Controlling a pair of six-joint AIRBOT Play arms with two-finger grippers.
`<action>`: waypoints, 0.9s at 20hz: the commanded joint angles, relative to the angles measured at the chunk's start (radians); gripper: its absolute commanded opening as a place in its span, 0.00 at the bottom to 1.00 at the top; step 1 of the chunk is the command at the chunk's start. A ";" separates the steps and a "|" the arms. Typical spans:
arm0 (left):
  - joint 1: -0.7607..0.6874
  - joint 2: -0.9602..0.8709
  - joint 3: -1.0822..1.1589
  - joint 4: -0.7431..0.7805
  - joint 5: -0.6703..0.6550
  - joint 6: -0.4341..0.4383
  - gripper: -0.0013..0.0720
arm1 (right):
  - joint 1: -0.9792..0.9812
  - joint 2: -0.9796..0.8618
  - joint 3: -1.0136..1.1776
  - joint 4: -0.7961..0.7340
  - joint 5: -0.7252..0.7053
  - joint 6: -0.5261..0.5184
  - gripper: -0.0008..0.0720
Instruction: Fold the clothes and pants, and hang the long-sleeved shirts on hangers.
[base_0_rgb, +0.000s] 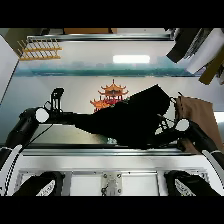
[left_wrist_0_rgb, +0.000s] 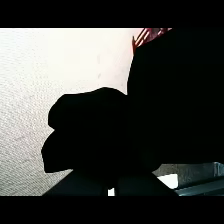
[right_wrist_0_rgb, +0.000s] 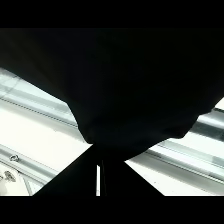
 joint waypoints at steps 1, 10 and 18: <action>0.003 0.001 0.017 0.029 -0.005 0.002 0.03 | -0.002 0.031 0.063 -0.039 0.047 -0.011 0.03; 0.166 0.224 0.641 0.049 0.016 0.001 0.03 | -0.001 0.201 1.016 -0.343 0.096 0.006 0.03; 0.166 0.393 0.898 0.050 0.048 0.001 0.03 | -0.001 0.277 1.275 -0.343 -0.265 0.085 0.03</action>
